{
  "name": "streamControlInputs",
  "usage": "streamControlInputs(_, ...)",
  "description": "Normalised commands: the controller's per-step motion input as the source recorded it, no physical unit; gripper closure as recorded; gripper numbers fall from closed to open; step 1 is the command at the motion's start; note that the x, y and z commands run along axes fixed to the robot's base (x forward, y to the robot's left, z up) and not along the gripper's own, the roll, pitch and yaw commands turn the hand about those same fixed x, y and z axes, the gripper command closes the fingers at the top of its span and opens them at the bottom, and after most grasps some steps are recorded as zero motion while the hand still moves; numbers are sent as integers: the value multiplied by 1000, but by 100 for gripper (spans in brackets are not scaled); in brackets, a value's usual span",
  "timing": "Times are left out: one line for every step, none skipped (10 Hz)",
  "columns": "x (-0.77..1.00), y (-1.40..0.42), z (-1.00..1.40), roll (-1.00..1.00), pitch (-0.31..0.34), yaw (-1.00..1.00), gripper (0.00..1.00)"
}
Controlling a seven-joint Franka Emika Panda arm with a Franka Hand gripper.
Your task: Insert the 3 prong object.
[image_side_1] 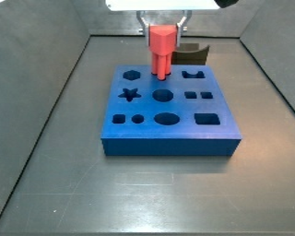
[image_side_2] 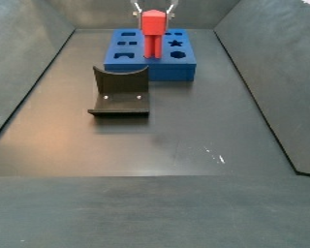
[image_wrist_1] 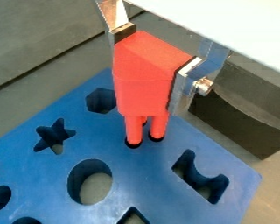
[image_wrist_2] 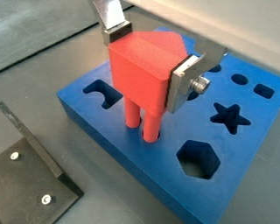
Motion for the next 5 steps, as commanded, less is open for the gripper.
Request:
streamControlInputs(83,0,-343,-234,-87,-111,100)
streamControlInputs(0,0,-411,-196,-133,-77,100)
streamControlInputs(0,0,-451,-141,-116,0,100)
streamControlInputs(0,0,-520,-83,-109,0,100)
streamControlInputs(0,0,-471,-26,-83,0,100)
